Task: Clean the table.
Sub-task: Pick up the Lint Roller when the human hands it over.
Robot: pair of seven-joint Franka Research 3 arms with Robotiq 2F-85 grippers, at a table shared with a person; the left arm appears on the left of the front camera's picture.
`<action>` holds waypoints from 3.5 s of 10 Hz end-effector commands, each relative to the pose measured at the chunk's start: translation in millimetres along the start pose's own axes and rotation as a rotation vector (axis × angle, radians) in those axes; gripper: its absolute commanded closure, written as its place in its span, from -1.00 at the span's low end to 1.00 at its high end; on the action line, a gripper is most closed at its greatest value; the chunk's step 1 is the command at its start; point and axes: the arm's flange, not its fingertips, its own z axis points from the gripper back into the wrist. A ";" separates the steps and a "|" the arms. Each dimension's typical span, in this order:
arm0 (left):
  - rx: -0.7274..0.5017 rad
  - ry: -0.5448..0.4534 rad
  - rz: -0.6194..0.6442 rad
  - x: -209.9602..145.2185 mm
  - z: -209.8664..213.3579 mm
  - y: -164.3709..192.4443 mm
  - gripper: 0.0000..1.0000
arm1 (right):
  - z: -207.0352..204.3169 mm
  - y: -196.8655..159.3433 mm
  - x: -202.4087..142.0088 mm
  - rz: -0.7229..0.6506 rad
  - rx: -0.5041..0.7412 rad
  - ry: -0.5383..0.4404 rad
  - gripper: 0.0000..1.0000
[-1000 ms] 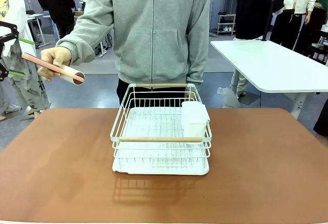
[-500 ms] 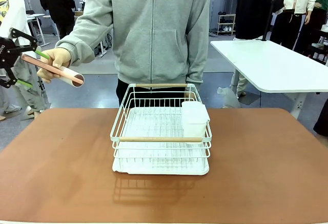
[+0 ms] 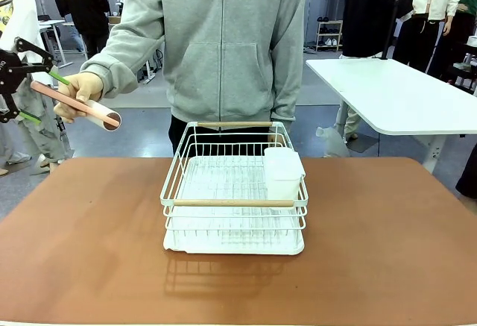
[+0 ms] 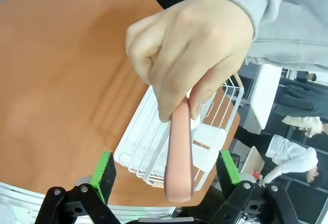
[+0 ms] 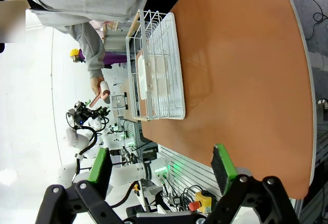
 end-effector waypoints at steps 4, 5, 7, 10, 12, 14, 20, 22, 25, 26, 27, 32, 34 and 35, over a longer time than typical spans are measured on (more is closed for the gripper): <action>-0.027 -0.054 0.063 2.4 -5.4 -14.7 -1.00 | 2.1 5.9 -0.9 -0.013 -0.012 0.000 -1.00; -0.032 -0.052 0.064 1.7 -6.6 -15.3 -1.00 | 2.1 5.9 -0.9 -0.013 -0.012 0.000 -1.00; -0.032 -0.059 0.066 3.1 -7.9 -14.5 -1.00 | 2.1 5.9 -0.9 -0.013 -0.012 0.000 -1.00; -0.036 -0.057 0.065 3.8 -8.5 -15.5 -1.00 | 2.1 5.9 -0.9 -0.013 -0.012 0.000 -1.00; -0.035 -0.055 0.057 3.0 -7.6 -15.7 -1.00 | 2.1 5.9 -0.9 -0.013 -0.012 0.000 -1.00; -0.031 -0.043 0.032 4.4 -8.8 -13.2 -0.61 | 2.1 5.9 -0.9 -0.013 -0.012 0.000 -1.00; -0.058 -0.043 0.027 6.4 -5.7 -16.0 0.56 | 2.1 5.9 -0.9 -0.013 -0.012 0.000 -1.00; -0.052 -0.049 0.026 7.1 -7.6 -15.4 0.96 | 2.1 5.9 -0.9 -0.013 -0.012 0.000 -1.00; -0.048 -0.070 0.011 5.2 -6.8 -15.4 0.89 | 2.1 5.9 -0.9 -0.013 -0.012 0.000 -1.00; -0.047 -0.079 0.004 5.1 -6.8 -15.4 1.00 | 2.1 5.9 -0.9 -0.013 -0.012 0.000 -1.00; -0.047 -0.080 0.001 4.9 -6.3 -15.1 1.00 | 2.1 5.9 -0.9 -0.013 -0.012 0.000 -1.00; -0.038 -0.054 0.020 3.7 -3.6 -15.8 1.00 | 2.1 5.9 -0.9 -0.013 -0.012 0.000 -1.00; -0.038 -0.054 0.020 3.7 -3.6 -15.8 1.00 | 2.1 5.9 -0.9 -0.013 -0.012 0.000 -1.00; -0.038 -0.054 0.020 3.7 -3.6 -15.8 1.00 | 2.1 5.9 -0.9 -0.013 -0.012 0.000 -1.00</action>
